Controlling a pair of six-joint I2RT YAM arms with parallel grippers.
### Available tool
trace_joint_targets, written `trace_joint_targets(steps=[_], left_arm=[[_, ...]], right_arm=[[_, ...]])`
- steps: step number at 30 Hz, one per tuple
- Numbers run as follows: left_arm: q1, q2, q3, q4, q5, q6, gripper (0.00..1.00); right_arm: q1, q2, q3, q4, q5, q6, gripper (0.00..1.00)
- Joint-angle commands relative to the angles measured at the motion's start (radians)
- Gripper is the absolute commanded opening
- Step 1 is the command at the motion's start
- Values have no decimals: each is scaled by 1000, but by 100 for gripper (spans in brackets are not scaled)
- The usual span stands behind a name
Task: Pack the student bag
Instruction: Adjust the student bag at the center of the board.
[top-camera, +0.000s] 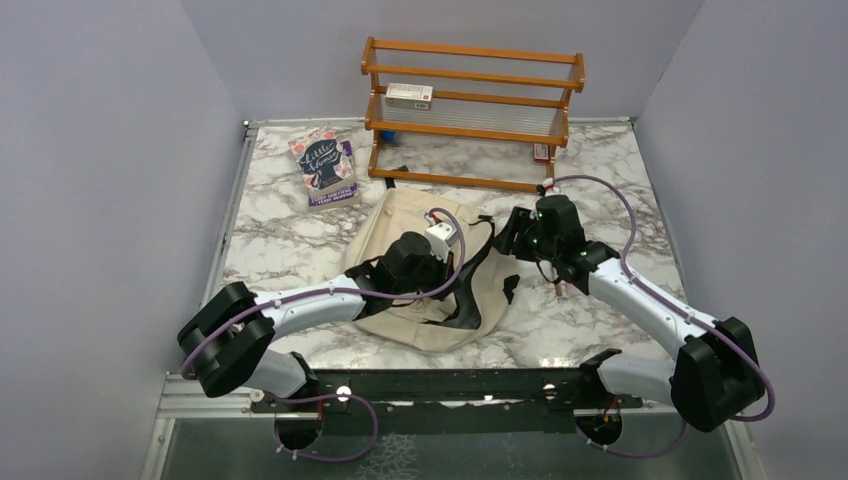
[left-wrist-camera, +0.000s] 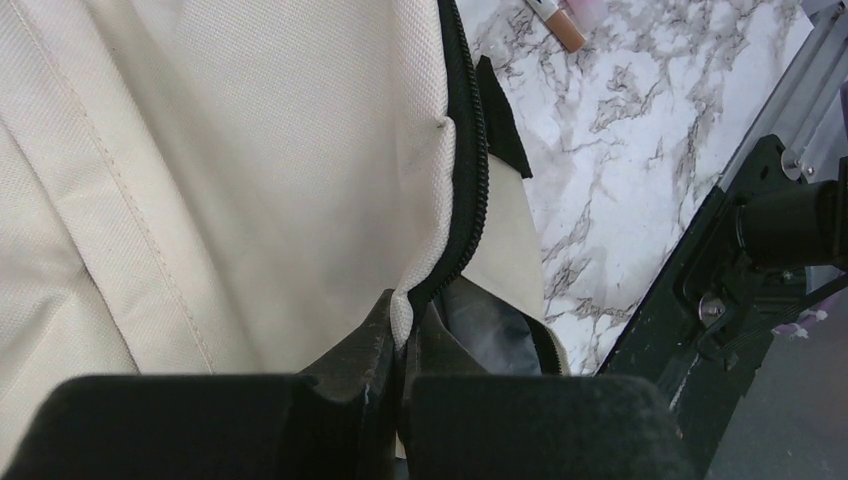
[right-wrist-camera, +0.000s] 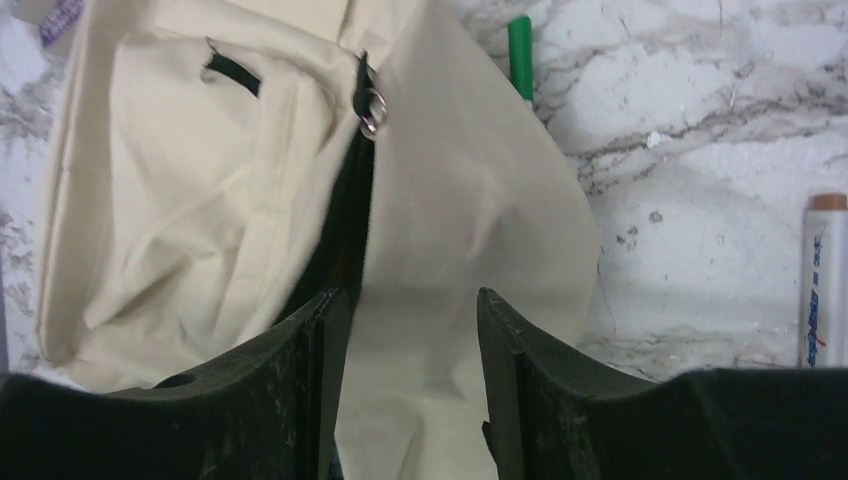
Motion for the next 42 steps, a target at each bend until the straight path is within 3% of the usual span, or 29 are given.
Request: trace_joint_targets(steps=[1,9,23,30,33,36,39,42], left_arm=[[-6,11,-8,33,17,-13,0],[-13,34,6,35,35,-7,0],[-15,66,70,-34,48,7,0],[-15,78,106,-64,69,12,0],[-15,86,122,-84,73,22,0],[-15,82,131,-101,60,28,0],[-8,75,147,-122,48,29,0],[1,67,182,-151,66,32,12]], right_arm=[[-2,12,-52,26,-40,-11,54],[-2,109,4,80,-77,-25,63],[-2,75,-52,174,-109,14,63],[-2,190,40,127,-47,-7,63],[-2,234,71,80,-5,-18,54],[-2,215,73,70,31,-24,31],[-2,164,45,83,41,-38,17],[-2,129,8,91,53,-66,7]])
